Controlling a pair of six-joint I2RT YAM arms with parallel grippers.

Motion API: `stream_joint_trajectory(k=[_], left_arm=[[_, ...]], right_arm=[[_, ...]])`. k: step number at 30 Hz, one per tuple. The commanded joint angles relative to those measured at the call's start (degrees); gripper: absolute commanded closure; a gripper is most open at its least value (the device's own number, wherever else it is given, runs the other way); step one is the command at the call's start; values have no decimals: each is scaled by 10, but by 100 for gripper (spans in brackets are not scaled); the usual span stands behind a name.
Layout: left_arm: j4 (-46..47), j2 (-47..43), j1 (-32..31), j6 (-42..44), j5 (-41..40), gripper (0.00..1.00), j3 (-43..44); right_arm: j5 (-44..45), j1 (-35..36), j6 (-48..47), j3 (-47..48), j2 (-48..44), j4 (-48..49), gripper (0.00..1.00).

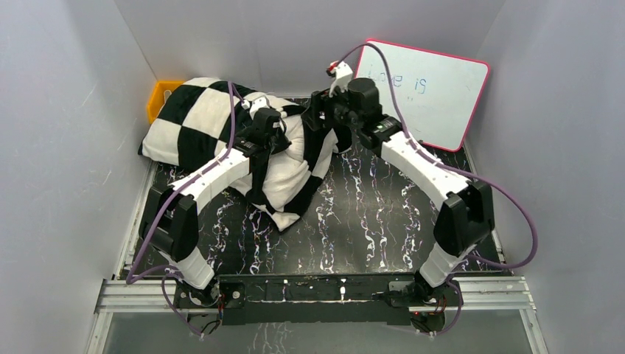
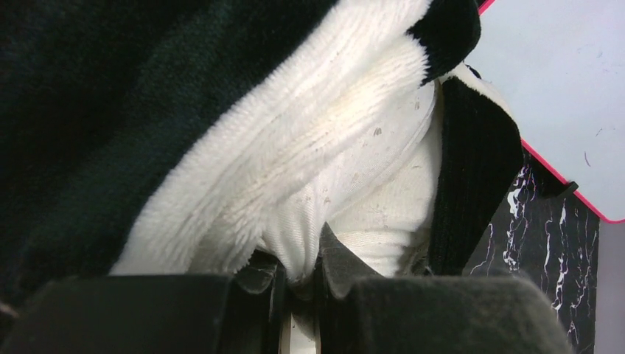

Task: Remove the pillowcase from the pillow
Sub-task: Remove the pillow from the pillowcase.

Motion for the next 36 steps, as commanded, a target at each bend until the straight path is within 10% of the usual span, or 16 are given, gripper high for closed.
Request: stream_joint_trajectory(k=[1,11,23,29,36], left_arm=[[7,-52,18,33,-52,100,6],[-3,-82,30,39,-68,100,-1],[-34,-136,62,69,-91,100,33],[2,-169,68,47,-74,100,40],[125,-161,68,-20,36,100,23]], right_arm=[[52,30,-39,79,65,-89,24],[216,60,-35,130,161,-156,38],[254,-33,38,-51,83,-106,97],[155,-46,67,-98,112,-54,95],[-61,-41,57,-88,111,-5,38]])
